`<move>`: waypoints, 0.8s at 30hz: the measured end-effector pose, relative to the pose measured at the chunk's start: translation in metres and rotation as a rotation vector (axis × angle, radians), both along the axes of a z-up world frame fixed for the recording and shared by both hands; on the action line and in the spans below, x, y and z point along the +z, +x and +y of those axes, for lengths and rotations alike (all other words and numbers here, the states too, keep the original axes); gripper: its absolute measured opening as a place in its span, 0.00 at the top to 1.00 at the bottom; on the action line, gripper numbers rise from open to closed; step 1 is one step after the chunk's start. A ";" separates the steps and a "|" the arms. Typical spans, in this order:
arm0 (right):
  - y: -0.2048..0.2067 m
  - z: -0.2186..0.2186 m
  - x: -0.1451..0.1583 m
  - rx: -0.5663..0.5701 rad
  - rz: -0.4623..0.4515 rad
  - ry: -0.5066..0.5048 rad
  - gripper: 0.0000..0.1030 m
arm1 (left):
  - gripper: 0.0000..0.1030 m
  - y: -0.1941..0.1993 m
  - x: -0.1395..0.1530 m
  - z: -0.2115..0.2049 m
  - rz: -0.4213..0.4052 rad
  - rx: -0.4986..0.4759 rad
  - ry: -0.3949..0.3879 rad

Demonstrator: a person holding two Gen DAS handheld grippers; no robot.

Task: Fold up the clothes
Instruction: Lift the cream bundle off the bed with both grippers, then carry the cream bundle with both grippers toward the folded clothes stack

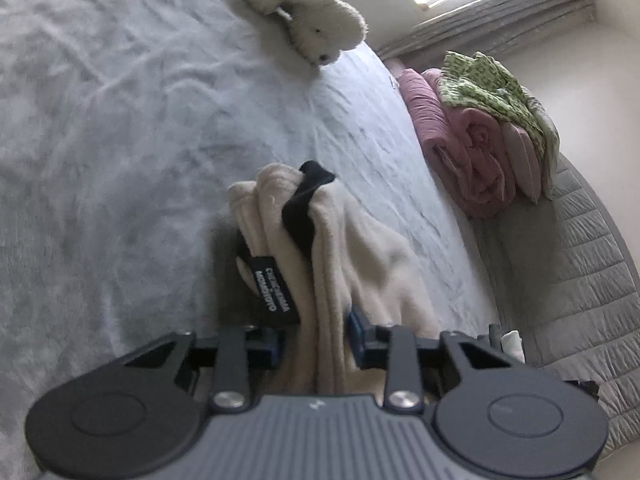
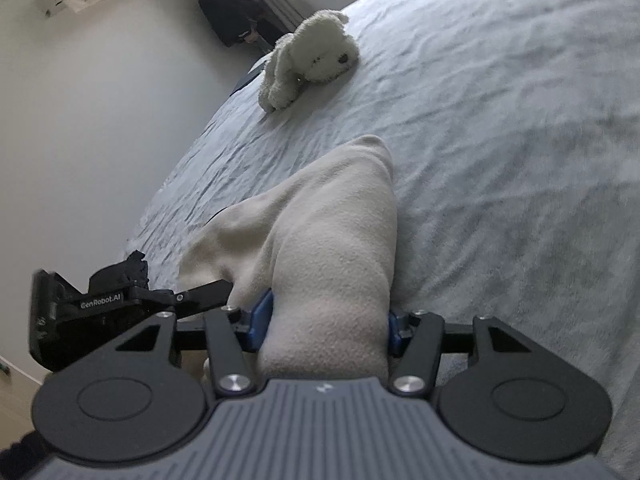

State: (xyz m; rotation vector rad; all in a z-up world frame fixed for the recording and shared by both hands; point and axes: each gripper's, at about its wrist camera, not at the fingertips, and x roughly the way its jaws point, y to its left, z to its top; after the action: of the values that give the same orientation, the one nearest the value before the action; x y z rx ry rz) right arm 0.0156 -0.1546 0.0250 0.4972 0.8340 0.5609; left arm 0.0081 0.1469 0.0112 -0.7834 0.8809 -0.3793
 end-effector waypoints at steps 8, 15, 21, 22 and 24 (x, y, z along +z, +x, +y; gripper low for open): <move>-0.012 0.014 0.013 0.014 -0.138 -0.112 0.48 | 0.74 -0.003 0.013 -0.007 -0.062 0.001 0.055; -0.012 0.010 0.021 0.002 -0.194 -0.136 0.49 | 0.74 -0.006 0.023 -0.012 -0.101 0.011 0.050; -0.009 0.012 0.021 -0.016 -0.209 -0.199 0.49 | 0.75 -0.002 0.028 -0.033 -0.119 0.005 0.114; -0.008 0.010 0.022 -0.023 -0.208 -0.202 0.49 | 0.75 -0.001 0.029 -0.036 -0.124 0.004 0.122; -0.007 0.006 0.023 -0.037 -0.208 -0.208 0.49 | 0.75 0.000 0.032 -0.042 -0.137 0.001 0.121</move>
State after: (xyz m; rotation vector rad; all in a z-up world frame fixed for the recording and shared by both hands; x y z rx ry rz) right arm 0.0089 -0.1481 0.0481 0.2588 0.6743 0.4766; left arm 0.0078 0.1053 0.0431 -0.6387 0.7679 -0.3709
